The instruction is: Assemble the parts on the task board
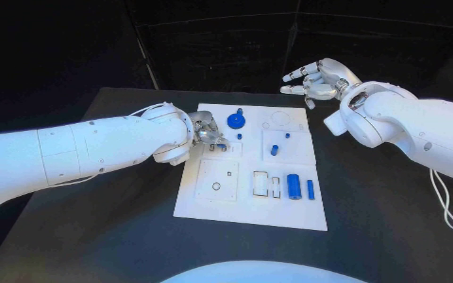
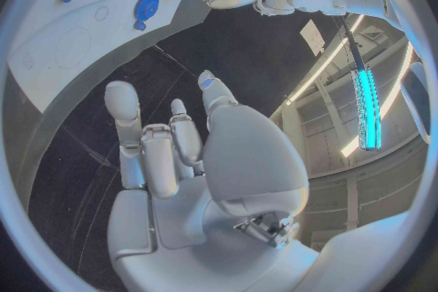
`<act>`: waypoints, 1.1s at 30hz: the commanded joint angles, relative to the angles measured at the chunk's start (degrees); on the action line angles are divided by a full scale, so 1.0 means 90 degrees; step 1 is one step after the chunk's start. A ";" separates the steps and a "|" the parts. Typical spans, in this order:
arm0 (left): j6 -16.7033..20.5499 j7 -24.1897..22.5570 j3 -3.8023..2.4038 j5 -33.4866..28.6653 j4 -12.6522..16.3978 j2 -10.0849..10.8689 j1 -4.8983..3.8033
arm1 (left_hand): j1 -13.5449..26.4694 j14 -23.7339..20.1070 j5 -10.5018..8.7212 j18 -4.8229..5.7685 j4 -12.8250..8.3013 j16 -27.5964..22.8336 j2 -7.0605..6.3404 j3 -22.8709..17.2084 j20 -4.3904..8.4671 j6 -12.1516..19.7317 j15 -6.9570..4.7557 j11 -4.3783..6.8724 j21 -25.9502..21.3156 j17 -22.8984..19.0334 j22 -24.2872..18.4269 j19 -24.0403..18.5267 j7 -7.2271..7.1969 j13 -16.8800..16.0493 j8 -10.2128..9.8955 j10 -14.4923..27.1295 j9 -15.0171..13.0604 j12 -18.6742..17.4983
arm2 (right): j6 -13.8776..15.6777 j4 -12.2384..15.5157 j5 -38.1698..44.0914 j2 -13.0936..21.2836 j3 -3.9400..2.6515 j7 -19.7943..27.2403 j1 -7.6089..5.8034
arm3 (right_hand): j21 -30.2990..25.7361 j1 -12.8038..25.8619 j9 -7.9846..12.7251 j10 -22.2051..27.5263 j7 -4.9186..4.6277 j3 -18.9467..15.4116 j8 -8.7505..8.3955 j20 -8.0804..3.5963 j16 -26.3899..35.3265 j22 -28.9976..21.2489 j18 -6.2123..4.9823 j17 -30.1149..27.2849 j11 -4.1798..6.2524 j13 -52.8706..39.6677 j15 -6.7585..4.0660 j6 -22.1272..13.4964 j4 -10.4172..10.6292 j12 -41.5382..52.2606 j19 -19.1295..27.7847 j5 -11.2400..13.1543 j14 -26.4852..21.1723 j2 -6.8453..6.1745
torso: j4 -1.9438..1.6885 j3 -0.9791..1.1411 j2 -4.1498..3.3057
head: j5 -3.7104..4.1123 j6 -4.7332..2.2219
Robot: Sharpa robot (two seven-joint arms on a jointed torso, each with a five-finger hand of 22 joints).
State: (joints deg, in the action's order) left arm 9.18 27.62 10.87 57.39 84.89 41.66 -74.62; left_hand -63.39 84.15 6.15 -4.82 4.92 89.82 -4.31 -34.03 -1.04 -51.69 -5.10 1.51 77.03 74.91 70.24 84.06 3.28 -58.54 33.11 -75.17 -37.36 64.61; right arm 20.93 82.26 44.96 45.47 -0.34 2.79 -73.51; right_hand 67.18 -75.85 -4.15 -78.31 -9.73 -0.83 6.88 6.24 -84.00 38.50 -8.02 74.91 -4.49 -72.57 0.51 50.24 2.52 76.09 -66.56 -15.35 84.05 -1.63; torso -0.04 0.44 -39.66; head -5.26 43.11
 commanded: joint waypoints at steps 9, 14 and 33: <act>-0.0134 0.0053 -0.0005 0.0376 -0.0012 -0.0047 0.0013 | -0.0031 0.0650 -0.0006 0.0080 -0.1012 0.0020 0.0028 -0.1082 -0.0004 -0.0005 -0.0004 0.0005 0.0003 0.1677 -0.0002 0.0012 -0.0044 0.0059 0.0056 -0.0025 -0.0020 -0.0076 | -0.0017 0.0006 0.0054 -0.0012 -0.0005 0.0061 -0.0012 | -0.0020 -0.0006 0.0000 -0.0015 0.0017 -0.0052 0.0044 -0.0022 -0.0007 0.0014 -0.0086 0.0099 0.0004 -0.0001 -0.0060 0.0011 0.0000 0.0022 -0.0020 0.0005 0.0338 0.0041 | 0.0001 0.0001 -0.0003 | 0.0007 0.0013; -0.0330 0.0088 -0.0005 0.0486 -0.0053 -0.0080 0.0014 | -0.0026 0.0650 -0.0007 0.0077 -0.1012 0.0020 0.0022 -0.1086 -0.0003 -0.0003 -0.0004 0.0004 -0.0007 0.1677 -0.0017 0.0009 -0.0044 0.0114 0.0058 -0.0002 -0.0023 -0.0121 | -0.0019 0.0004 0.0113 -0.0020 -0.0005 0.0072 -0.0011 | -0.0022 -0.0006 0.0000 -0.0012 0.0017 -0.0053 0.0045 -0.0022 -0.0005 0.0009 -0.0087 0.0092 0.0004 0.0003 -0.0060 0.0011 0.0000 0.0019 -0.0019 0.0009 0.0337 0.0042 | -0.0002 -0.0001 -0.0005 | 0.0015 0.0019; -0.0699 0.0129 -0.0006 0.0576 -0.0184 -0.0130 0.0012 | -0.0010 0.0650 -0.0010 0.0083 -0.1007 0.0020 0.0013 -0.1093 -0.0001 0.0002 -0.0005 0.0004 0.0012 0.1677 0.0014 0.0018 -0.0044 0.0129 0.0065 -0.0001 -0.0031 -0.0132 | -0.0029 0.0002 0.0155 -0.0032 -0.0005 0.0068 -0.0011 | -0.0024 -0.0007 0.0000 -0.0013 0.0018 -0.0056 0.0047 -0.0022 -0.0004 0.0007 -0.0087 0.0092 0.0004 0.0004 -0.0060 0.0011 0.0001 0.0019 -0.0019 0.0017 0.0337 0.0046 | -0.0005 0.0000 -0.0008 | 0.0029 0.0047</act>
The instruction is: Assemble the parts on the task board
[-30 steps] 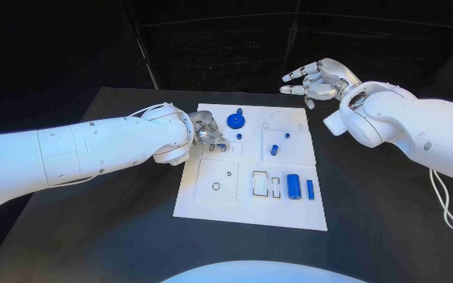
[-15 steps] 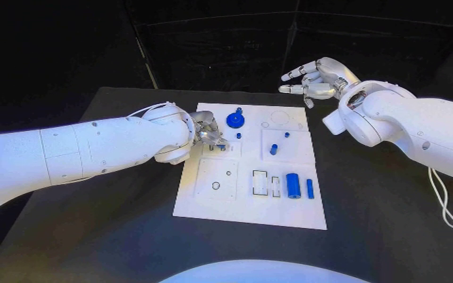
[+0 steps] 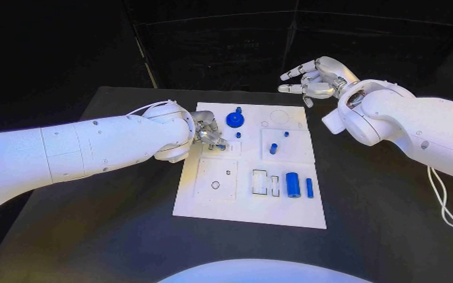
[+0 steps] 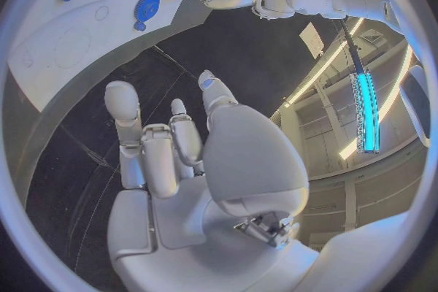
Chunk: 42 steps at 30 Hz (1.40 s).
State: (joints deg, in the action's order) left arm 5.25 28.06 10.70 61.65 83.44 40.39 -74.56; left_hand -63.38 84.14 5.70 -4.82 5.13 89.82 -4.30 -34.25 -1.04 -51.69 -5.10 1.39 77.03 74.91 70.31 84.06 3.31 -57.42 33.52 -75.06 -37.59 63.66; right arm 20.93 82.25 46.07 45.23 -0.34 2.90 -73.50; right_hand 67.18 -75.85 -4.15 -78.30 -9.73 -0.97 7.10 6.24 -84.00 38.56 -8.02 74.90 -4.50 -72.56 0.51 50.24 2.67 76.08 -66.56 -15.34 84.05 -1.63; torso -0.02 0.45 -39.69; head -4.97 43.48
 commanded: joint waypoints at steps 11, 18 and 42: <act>-0.0453 0.0090 0.0012 0.0104 -0.0005 0.0016 0.0005 | 0.0001 0.0651 0.0040 0.0085 -0.1029 0.0020 0.0003 -0.1072 -0.0001 0.0005 -0.0005 0.0017 0.0020 0.1677 0.0017 0.0022 -0.0049 0.0022 0.0025 -0.0010 -0.0012 -0.0038 | -0.0032 -0.0004 0.0032 -0.0007 -0.0005 0.0052 -0.0011 | -0.0024 -0.0007 0.0000 -0.0013 0.0018 -0.0040 0.0023 -0.0022 -0.0004 0.0000 -0.0087 0.0093 0.0004 0.0003 -0.0060 0.0011 -0.0015 0.0020 -0.0019 0.0017 0.0338 0.0046 | -0.0007 -0.0003 0.0000 | -0.0010 0.0033; -0.0496 0.0093 0.0012 0.0104 -0.0005 0.0002 0.0005 | 0.0008 0.0651 0.0048 0.0087 -0.1030 0.0020 -0.0006 -0.1078 -0.0001 0.0006 -0.0006 0.0020 0.0023 0.1677 0.0023 0.0024 -0.0052 0.0046 0.0033 -0.0006 -0.0019 -0.0056 | -0.0032 -0.0006 0.0032 -0.0008 -0.0005 0.0051 -0.0011 | -0.0024 -0.0007 0.0000 -0.0013 0.0018 -0.0040 0.0023 -0.0022 -0.0004 0.0000 -0.0087 0.0093 0.0004 0.0003 -0.0060 0.0011 -0.0015 0.0020 -0.0019 0.0017 0.0338 0.0046 | -0.0004 0.0000 -0.0001 | -0.0005 0.0044; -0.0928 0.0124 0.0011 0.0104 -0.0238 -0.0297 -0.0007 | 0.0421 0.0651 0.0027 0.0090 -0.0740 0.0020 -0.0076 -0.0608 0.0048 -0.0080 -0.0064 0.0095 0.0020 0.1677 0.0043 0.0036 -0.0156 0.0264 0.0153 -0.0051 -0.0111 -0.0153 | 0.0003 0.0020 0.0032 0.0010 -0.0005 0.0056 -0.0012 | -0.0024 -0.0005 0.0000 -0.0013 0.0019 -0.0049 0.0030 -0.0023 0.0001 0.0000 -0.0087 0.0081 0.0006 0.0006 -0.0061 0.0013 -0.0010 0.0019 -0.0023 0.0027 0.0336 0.0055 | -0.0005 0.0003 0.0004 | -0.0003 0.0056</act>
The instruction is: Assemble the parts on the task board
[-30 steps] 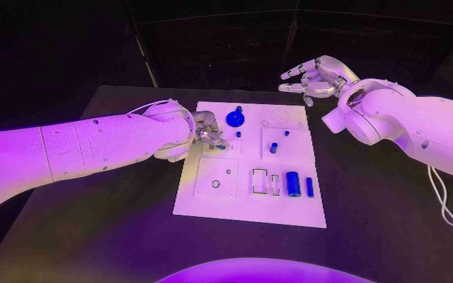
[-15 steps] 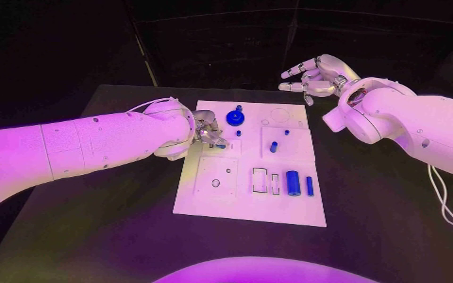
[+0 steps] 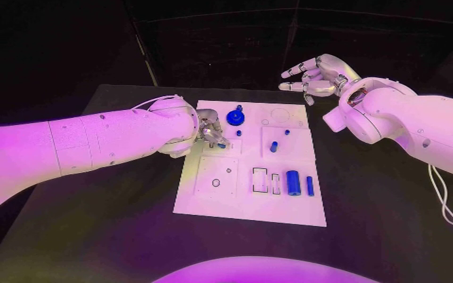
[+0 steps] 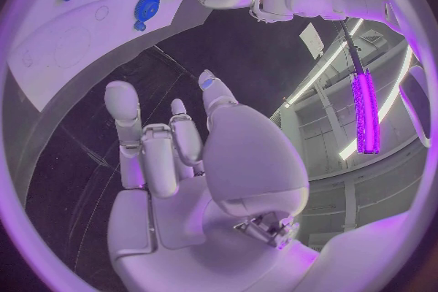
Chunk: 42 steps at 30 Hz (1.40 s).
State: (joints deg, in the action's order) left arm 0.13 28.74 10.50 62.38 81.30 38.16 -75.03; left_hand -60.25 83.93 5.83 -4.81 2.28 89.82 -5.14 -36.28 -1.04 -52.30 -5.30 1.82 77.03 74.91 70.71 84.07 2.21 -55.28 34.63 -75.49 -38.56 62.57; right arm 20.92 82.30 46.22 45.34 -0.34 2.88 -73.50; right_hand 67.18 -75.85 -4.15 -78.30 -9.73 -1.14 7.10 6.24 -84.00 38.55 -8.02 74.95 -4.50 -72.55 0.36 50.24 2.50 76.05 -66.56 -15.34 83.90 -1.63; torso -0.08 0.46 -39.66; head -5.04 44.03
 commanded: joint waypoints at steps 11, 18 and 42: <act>-0.0387 0.0049 0.0033 0.0023 -0.0082 -0.0128 0.0044 | 0.0245 0.0674 0.0011 0.0097 -0.0268 0.0020 0.0040 -0.0108 0.0068 -0.0081 -0.0059 0.0068 0.0035 0.1677 0.0032 0.0052 -0.0059 0.0108 0.0043 -0.0005 -0.0001 -0.0058 | 0.0008 0.0005 0.0016 -0.0018 -0.0005 0.0062 -0.0012 | -0.0024 -0.0005 0.0000 -0.0013 0.0020 -0.0031 0.0030 -0.0023 0.0001 0.0001 -0.0087 0.0076 0.0006 0.0005 -0.0045 0.0013 0.0009 0.0023 -0.0023 0.0027 0.0353 0.0055 | 0.0000 -0.0005 -0.0003 | 0.0005 0.0000; -0.0393 0.0046 0.0033 0.0023 -0.0133 -0.0166 0.0043 | 0.0402 0.0674 0.0006 0.0110 -0.0103 0.0020 0.0091 0.0185 0.0081 -0.0148 -0.0072 0.0083 0.0072 0.1677 0.0097 0.0076 -0.0077 0.0194 0.0066 -0.0017 -0.0003 -0.0078 | 0.0008 -0.0009 0.0016 -0.0034 -0.0005 0.0065 -0.0012 | -0.0032 -0.0007 0.0000 -0.0008 0.0020 -0.0037 0.0034 -0.0023 0.0011 -0.0016 -0.0090 0.0052 0.0006 0.0015 -0.0045 0.0013 0.0009 0.0016 -0.0018 0.0028 0.0348 0.0058 | 0.0001 -0.0005 -0.0003 | 0.0008 0.0005; -0.0343 0.0047 0.0031 0.0022 -0.0233 -0.0189 0.0038 | 0.0976 0.0674 -0.0002 0.0122 0.0489 0.0020 0.0243 0.1030 0.0092 -0.0283 -0.0083 0.0099 0.0105 0.1677 0.0168 0.0105 -0.0102 0.0314 0.0117 -0.0076 0.0004 -0.0038 | 0.0024 -0.0029 0.0016 -0.0050 -0.0005 0.0068 -0.0012 | -0.0042 -0.0003 0.0002 0.0009 0.0019 -0.0043 0.0034 -0.0024 0.0019 -0.0036 -0.0093 0.0036 0.0006 0.0041 -0.0046 0.0007 0.0013 -0.0004 -0.0010 0.0029 0.0344 0.0061 | -0.0002 -0.0006 -0.0003 | 0.0038 0.0022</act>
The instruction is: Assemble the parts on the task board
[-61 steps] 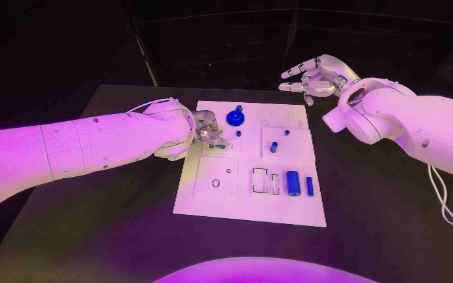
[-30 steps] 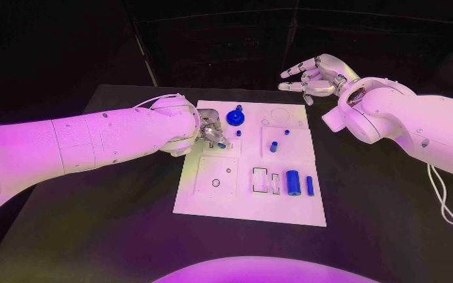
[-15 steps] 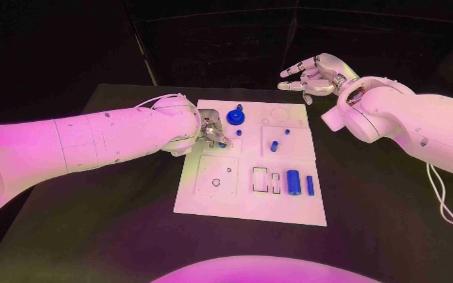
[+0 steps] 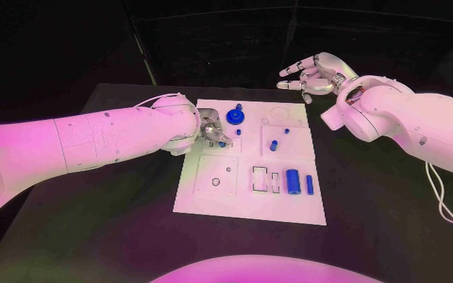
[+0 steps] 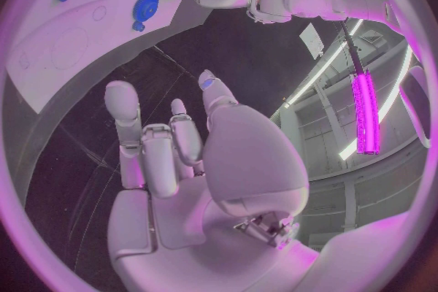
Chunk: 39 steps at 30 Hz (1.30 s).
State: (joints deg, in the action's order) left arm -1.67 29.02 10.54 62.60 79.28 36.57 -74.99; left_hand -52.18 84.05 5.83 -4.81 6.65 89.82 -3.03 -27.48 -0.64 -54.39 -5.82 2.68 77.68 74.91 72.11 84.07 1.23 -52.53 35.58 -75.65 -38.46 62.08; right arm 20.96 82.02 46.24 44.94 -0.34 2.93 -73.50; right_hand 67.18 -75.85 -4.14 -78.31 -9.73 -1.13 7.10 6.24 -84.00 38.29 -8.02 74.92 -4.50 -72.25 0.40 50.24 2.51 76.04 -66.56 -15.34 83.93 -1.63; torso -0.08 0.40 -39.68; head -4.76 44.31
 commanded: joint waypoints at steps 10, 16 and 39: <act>-0.0120 0.0018 0.0026 -0.0003 -0.0055 -0.0019 0.0032 | 0.0259 0.0662 -0.0020 0.0127 0.0195 0.0020 -0.0097 0.0561 0.0058 -0.0082 -0.0036 0.0018 0.0045 0.1677 0.0042 0.0115 -0.0010 0.0070 0.0028 -0.0077 -0.0002 0.0029 | 0.0020 0.0003 0.0013 -0.0002 -0.0005 0.0067 -0.0011 | -0.0044 0.0004 0.0003 0.0014 0.0018 -0.0052 0.0033 -0.0024 0.0022 -0.0011 -0.0093 0.0034 0.0004 0.0015 -0.0049 0.0000 0.0018 -0.0009 -0.0010 0.0031 0.0339 0.0063 | -0.0001 0.0000 0.0000 | 0.0013 -0.0003; -0.0103 0.0021 0.0025 -0.0003 -0.0053 -0.0002 0.0030 | 0.0289 0.0662 -0.0023 0.0131 0.0332 0.0020 -0.0150 0.1070 0.0074 -0.0100 -0.0054 0.0037 0.0052 0.1677 0.0063 0.0122 -0.0030 0.0130 0.0038 -0.0083 0.0003 0.0032 | 0.0023 0.0006 0.0013 0.0005 -0.0005 0.0069 -0.0011 | -0.0049 0.0013 0.0005 0.0014 0.0016 -0.0062 0.0033 -0.0024 0.0024 -0.0019 -0.0094 0.0031 0.0004 0.0015 -0.0049 -0.0006 0.0025 -0.0009 -0.0007 0.0034 0.0338 0.0062 | -0.0004 0.0002 0.0000 | 0.0018 -0.0001; -0.0028 0.0016 -0.0371 -0.0391 0.0227 0.0425 -0.0414 | -0.0215 0.0662 -0.0059 0.0053 0.0556 0.0020 -0.0080 0.2212 0.0032 0.0194 0.0014 -0.0063 -0.0273 0.1677 -0.0329 -0.0004 0.0091 0.0355 -0.0204 0.0148 0.0186 -0.0027 | 0.0029 -0.0042 0.0012 0.0002 -0.0005 0.0080 -0.0011 | -0.0060 0.0056 0.0009 0.0017 0.0013 -0.0118 0.0038 -0.0023 0.0031 -0.0031 -0.0095 0.0022 0.0000 0.0022 -0.0046 -0.0025 0.0056 -0.0011 -0.0008 0.0079 0.0336 0.0056 | -0.0003 -0.0003 -0.0005 | 0.0035 -0.0043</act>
State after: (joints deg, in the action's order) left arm -1.47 29.12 7.25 61.37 81.42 40.28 -78.46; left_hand -53.57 83.85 5.53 -4.81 11.59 89.82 -3.69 -7.89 -0.25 -52.92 -6.01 2.11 75.48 74.91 69.37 84.04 2.03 -49.58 33.97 -74.63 -36.96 62.24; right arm 20.98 81.63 46.25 44.98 -0.33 3.04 -73.50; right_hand 66.94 -75.62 -4.14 -78.30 -9.73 -1.94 7.10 6.24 -84.00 38.08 -8.02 74.91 -4.50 -72.12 0.40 50.24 2.99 76.04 -66.56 -14.97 83.94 -1.40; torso -0.13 0.38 -39.69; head -4.45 43.95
